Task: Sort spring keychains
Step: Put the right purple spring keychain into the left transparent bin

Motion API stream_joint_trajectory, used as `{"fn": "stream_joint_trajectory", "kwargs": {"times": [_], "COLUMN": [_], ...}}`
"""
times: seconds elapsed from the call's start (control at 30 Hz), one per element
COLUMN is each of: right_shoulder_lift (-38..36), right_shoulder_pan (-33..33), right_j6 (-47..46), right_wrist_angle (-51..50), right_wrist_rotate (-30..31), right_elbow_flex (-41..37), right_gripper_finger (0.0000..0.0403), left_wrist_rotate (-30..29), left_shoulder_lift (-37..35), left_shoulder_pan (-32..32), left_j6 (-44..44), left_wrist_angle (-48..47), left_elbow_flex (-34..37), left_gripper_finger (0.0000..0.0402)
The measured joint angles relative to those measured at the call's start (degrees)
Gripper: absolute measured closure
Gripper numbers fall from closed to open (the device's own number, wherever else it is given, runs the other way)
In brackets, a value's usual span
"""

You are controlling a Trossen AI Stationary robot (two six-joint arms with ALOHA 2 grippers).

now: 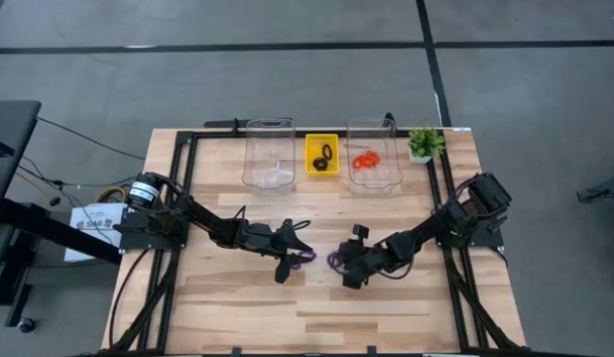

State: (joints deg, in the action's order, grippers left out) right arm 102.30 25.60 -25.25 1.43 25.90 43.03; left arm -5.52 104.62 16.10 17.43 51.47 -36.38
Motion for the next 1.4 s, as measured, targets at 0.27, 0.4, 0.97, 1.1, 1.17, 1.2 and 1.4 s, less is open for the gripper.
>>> {"fn": "stream_joint_trajectory", "kwargs": {"times": [0.27,0.4,0.97,1.1,1.17,1.2,1.4], "right_shoulder_lift": [-0.1,0.0,0.3,0.4,0.4,0.4,0.3], "right_shoulder_pan": [-1.7,-1.7,-0.4,1.0,1.7,2.1,4.4], "right_j6": [-0.4,0.1,5.8,6.4,6.4,6.5,7.7], "right_wrist_angle": [4.1,4.1,1.9,-0.7,-2.8,-3.6,-7.0], "right_wrist_rotate": [-1.7,-1.9,-1.4,1.2,3.3,4.1,7.9], "right_elbow_flex": [-2.3,-2.3,0.2,2.9,4.2,4.9,9.2], "right_gripper_finger": [0.0301,0.0319,0.0391,0.0396,0.0392,0.0392,0.0397], "left_wrist_rotate": [0.0,0.0,0.0,0.0,0.0,0.0,0.0], "left_shoulder_lift": [0.0,0.0,0.0,0.0,0.0,0.0,0.0], "left_shoulder_pan": [0.0,0.0,0.0,0.1,0.3,0.5,1.6], "left_j6": [0.0,0.0,1.1,1.5,1.5,1.5,1.5], "left_wrist_angle": [0.0,0.0,0.0,0.0,0.1,0.1,0.3], "left_elbow_flex": [0.0,0.0,0.0,0.0,0.0,0.0,-1.6], "left_gripper_finger": [0.0252,0.0252,0.0252,0.0252,0.0252,0.0252,0.0252]}}
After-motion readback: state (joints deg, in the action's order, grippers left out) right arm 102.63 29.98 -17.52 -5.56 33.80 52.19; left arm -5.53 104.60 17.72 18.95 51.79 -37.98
